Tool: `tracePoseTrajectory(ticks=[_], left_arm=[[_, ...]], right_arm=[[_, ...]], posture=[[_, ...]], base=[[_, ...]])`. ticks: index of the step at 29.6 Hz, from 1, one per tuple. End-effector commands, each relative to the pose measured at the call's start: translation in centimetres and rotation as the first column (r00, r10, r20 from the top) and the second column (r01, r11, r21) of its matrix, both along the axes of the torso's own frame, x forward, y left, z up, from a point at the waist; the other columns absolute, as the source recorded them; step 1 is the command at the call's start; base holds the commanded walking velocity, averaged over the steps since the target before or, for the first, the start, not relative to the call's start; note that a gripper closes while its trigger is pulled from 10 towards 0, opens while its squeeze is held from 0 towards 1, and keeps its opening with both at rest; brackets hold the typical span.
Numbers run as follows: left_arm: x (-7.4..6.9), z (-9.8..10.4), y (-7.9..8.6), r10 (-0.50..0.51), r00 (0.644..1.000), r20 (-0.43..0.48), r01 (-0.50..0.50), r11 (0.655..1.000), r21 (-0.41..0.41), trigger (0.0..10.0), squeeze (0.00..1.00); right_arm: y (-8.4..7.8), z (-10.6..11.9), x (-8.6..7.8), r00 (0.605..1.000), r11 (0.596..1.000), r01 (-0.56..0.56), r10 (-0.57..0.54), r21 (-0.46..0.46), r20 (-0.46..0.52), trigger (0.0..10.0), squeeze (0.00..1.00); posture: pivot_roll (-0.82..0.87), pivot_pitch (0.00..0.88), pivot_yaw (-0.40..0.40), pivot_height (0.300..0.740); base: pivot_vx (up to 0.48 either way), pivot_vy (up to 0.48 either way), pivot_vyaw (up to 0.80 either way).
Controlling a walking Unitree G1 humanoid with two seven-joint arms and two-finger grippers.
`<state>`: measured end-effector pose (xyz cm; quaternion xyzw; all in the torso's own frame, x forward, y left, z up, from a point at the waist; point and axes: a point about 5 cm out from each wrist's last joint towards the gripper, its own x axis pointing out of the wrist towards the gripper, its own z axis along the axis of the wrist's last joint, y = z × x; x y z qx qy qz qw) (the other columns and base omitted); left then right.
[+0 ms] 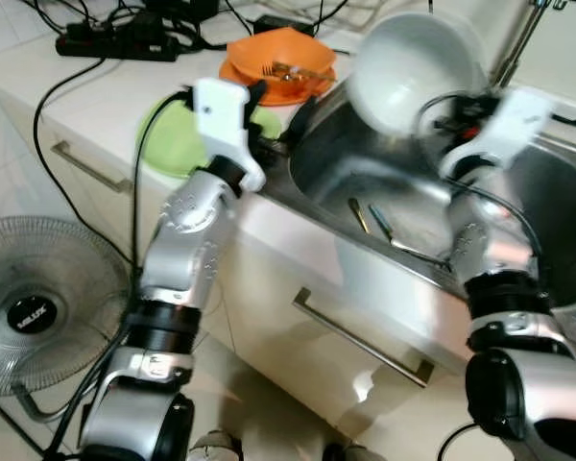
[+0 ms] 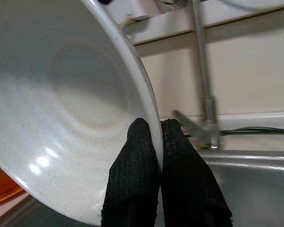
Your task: Kitchen organization
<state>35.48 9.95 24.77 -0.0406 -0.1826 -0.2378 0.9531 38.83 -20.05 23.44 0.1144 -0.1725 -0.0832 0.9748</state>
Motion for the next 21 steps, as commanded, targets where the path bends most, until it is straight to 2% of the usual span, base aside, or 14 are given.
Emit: tracePoseTrajectory(ticks=[1, 11, 14, 16, 21], left_arm=[[-0.3, 0.0, -0.8, -0.019, 1.000, 0.000, 0.019, 1.000, 0.013, 10.0, 0.00], [-0.4, -0.4, -0.7, -0.028, 0.999, -0.027, 0.029, 0.999, 0.024, 10.0, 0.00], [-0.6, -1.4, -1.0, -0.063, 0.995, -0.074, 0.069, 0.995, 0.075, 10.0, 0.00], [-0.7, -2.0, -1.2, -0.086, 0.990, -0.115, 0.097, 0.991, 0.092, 10.0, 0.00], [-1.1, -3.1, -1.7, -0.129, 0.978, -0.165, 0.150, 0.982, 0.119, 10.0, 0.00]], right_arm=[[0.7, 0.0, 0.1, 1.000, 1.000, -0.013, 0.013, -0.010, 0.003, 10.0, 0.00], [0.5, 0.3, 0.9, 0.999, 0.997, 0.037, -0.037, -0.061, 0.001, 10.0, 0.00], [0.5, 0.4, 0.9, 0.999, 0.991, 0.053, -0.054, -0.121, 0.001, 10.0, 0.00], [0.5, 0.5, 1.0, 0.998, 0.979, 0.067, -0.068, -0.193, 0.000, 10.0, 0.00], [0.6, 0.5, 1.1, 0.997, 0.962, 0.074, -0.076, -0.265, 0.004, 10.0, 0.00]], posture=[[0.09, 0.074, -0.012, 0.740], [0.09, 0.077, -0.015, 0.740], [0.09, 0.076, -0.016, 0.740], [0.09, 0.077, -0.015, 0.740], [0.09, 0.075, -0.015, 0.740]], base=[[0.000, 0.000, 0.00], [0.000, 0.000, 0.00], [0.000, 0.000, 0.00], [0.000, 0.000, 0.00], [0.000, 0.000, 0.00]])
